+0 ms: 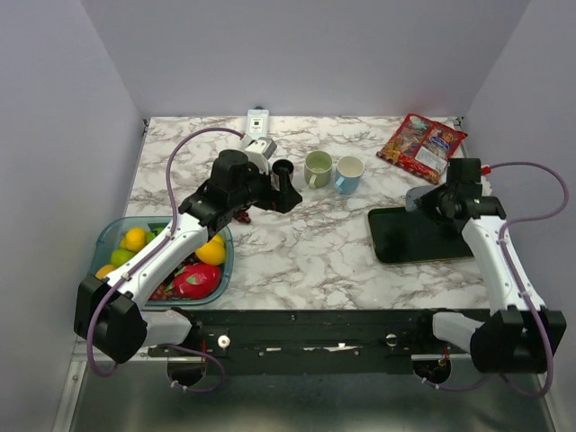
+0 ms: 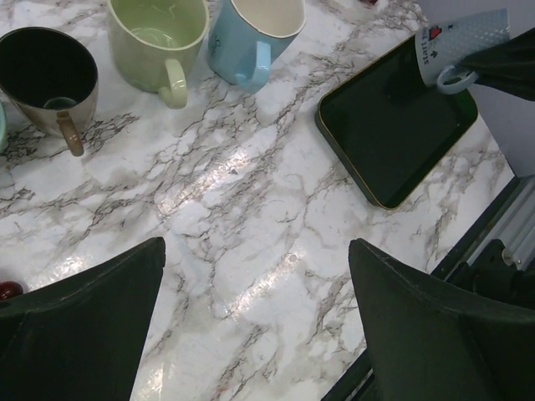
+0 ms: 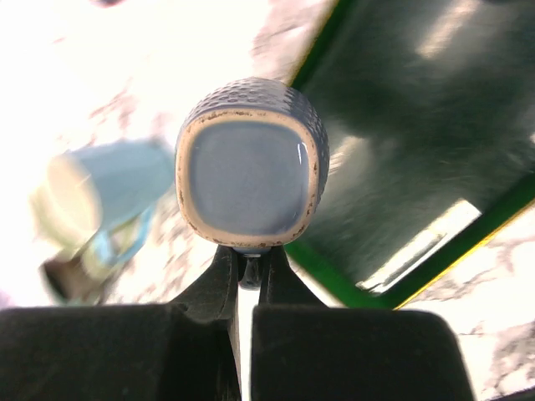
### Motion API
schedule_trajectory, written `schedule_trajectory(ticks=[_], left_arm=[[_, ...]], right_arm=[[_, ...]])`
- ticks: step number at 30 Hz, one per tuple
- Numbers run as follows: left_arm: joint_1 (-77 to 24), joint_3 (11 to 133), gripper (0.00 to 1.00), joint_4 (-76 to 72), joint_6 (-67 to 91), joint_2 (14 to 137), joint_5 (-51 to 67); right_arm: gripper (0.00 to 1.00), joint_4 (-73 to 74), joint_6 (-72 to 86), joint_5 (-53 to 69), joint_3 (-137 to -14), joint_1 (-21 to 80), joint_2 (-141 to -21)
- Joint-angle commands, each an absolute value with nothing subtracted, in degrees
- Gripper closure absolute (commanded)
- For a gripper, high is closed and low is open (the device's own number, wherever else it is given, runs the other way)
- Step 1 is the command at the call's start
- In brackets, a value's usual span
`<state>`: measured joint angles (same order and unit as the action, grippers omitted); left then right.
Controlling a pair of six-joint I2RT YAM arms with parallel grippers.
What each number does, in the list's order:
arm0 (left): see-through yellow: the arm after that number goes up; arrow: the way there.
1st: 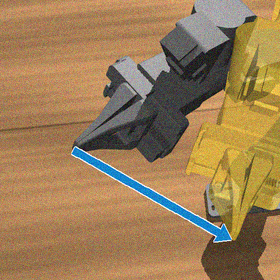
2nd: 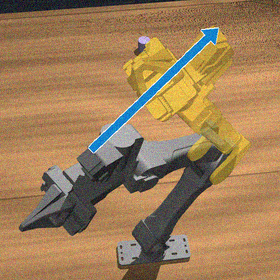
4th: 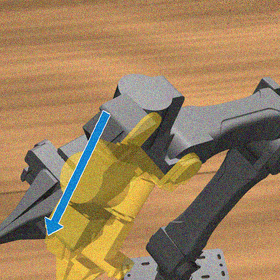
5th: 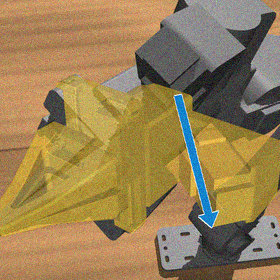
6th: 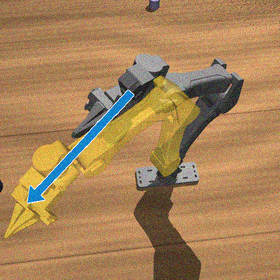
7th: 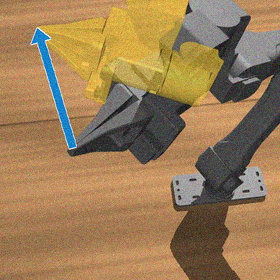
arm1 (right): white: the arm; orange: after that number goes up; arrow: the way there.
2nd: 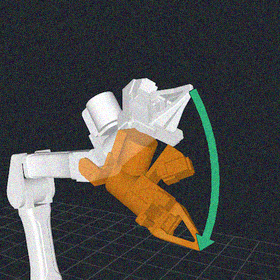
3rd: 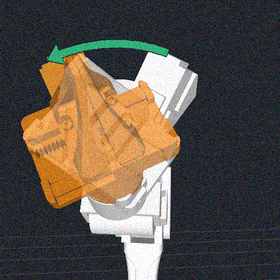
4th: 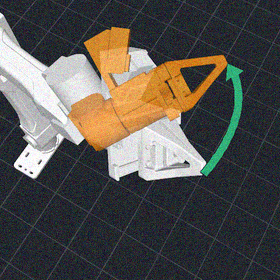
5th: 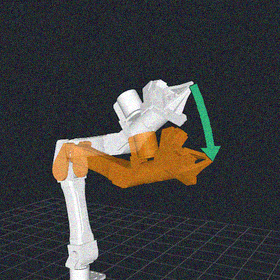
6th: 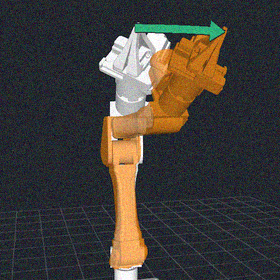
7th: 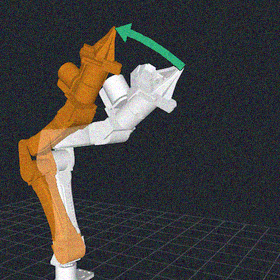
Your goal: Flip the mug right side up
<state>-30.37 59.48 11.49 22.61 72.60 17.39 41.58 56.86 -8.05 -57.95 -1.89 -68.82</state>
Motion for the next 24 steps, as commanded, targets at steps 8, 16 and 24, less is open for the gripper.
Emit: schedule_trajectory(ticks=[8,16,24], left_arm=[[-29.97,61.70,0.01,1.06,34.09,72.16,29.60],[-30.06,57.58,0.01,-27.62,55.87,72.60,40.51],[-34.36,59.15,0.01,-43.32,71.89,77.42,42.37]], right_arm=[[0.99,11.64,52.11,23.19,-51.25,2.43,-49.05],[0.99,-1.91,53.61,24.08,-51.33,11.07,-45.44],[0.99,-16.16,54.23,26.98,-49.92,14.24,-45.00]])
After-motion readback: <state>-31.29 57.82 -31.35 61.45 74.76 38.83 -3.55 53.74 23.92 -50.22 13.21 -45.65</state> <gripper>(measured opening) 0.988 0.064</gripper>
